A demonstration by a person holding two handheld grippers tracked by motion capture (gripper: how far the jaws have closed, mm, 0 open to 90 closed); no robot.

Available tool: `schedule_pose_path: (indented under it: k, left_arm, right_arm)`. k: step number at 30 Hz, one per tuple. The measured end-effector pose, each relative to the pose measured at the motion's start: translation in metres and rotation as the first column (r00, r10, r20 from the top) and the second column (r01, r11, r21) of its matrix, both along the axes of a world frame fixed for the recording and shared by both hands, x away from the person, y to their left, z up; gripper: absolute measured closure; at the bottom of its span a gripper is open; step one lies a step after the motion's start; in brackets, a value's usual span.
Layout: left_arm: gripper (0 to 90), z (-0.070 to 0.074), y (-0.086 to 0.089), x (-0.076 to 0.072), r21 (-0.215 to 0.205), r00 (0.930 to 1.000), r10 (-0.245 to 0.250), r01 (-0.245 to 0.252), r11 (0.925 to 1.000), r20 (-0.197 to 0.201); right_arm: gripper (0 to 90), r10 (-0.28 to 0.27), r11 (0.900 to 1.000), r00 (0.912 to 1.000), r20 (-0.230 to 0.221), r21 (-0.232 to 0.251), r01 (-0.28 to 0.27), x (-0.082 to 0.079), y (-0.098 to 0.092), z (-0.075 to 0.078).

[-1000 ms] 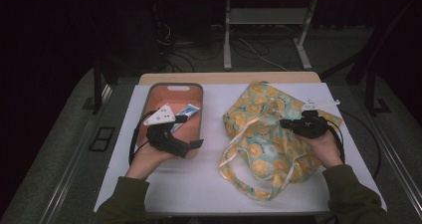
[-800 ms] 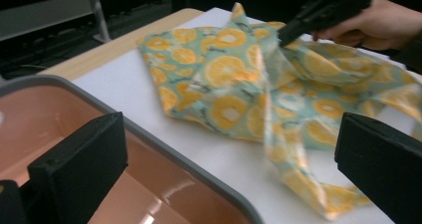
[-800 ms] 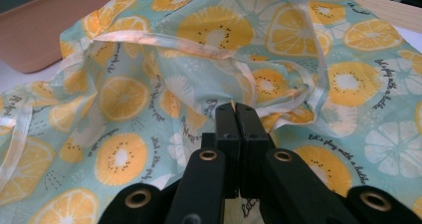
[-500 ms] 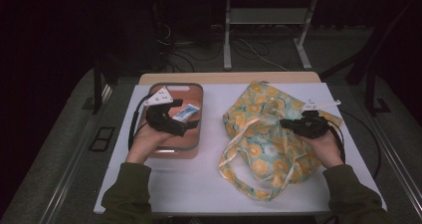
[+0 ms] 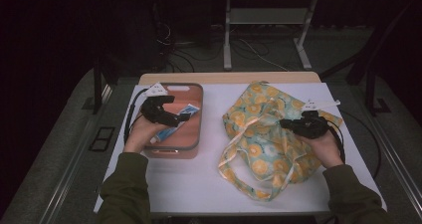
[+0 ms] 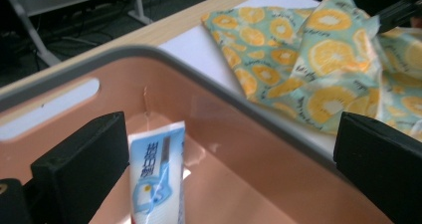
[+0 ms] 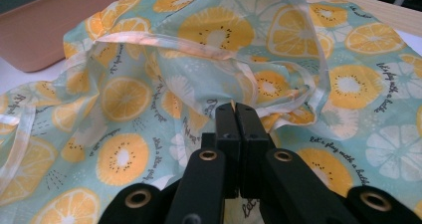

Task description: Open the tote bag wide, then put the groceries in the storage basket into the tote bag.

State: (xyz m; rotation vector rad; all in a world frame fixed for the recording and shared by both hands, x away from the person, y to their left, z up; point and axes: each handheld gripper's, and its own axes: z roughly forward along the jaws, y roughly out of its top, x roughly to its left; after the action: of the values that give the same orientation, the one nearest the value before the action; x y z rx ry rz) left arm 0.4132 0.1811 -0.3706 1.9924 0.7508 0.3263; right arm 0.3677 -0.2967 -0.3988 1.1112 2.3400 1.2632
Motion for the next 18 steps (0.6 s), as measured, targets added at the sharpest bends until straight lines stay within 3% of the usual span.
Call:
schedule_pose_path:
  k: [5, 9, 13, 18]
  left_arm:
    - [0.0, -0.009, 0.000, 0.005, 0.085, 0.9982, 0.039, -0.035, 0.9958, -0.045]
    - [0.0, -0.019, -0.002, 0.010, 0.178, 0.9935, 0.079, -0.063, 0.9820, -0.082]
    - [0.0, -0.025, -0.007, 0.014, 0.225, 0.9895, 0.105, -0.081, 0.9711, -0.099]
    - [2.1, -0.035, -0.013, 0.021, 0.335, 0.9765, 0.156, -0.098, 0.9371, -0.149]
  right_arm:
    - [89.5, 0.001, 1.000, 1.0000, 0.000, 0.000, -0.001, 0.000, 0.001, 0.000]
    - [89.4, 0.008, 1.000, 1.0000, 0.002, -0.003, -0.008, 0.000, 0.002, 0.000]
    - [89.4, 0.008, 1.000, 1.0000, 0.002, -0.003, -0.008, 0.001, 0.002, 0.000]
    - [89.4, 0.009, 1.000, 0.9999, 0.004, -0.002, -0.009, 0.000, 0.001, 0.000]
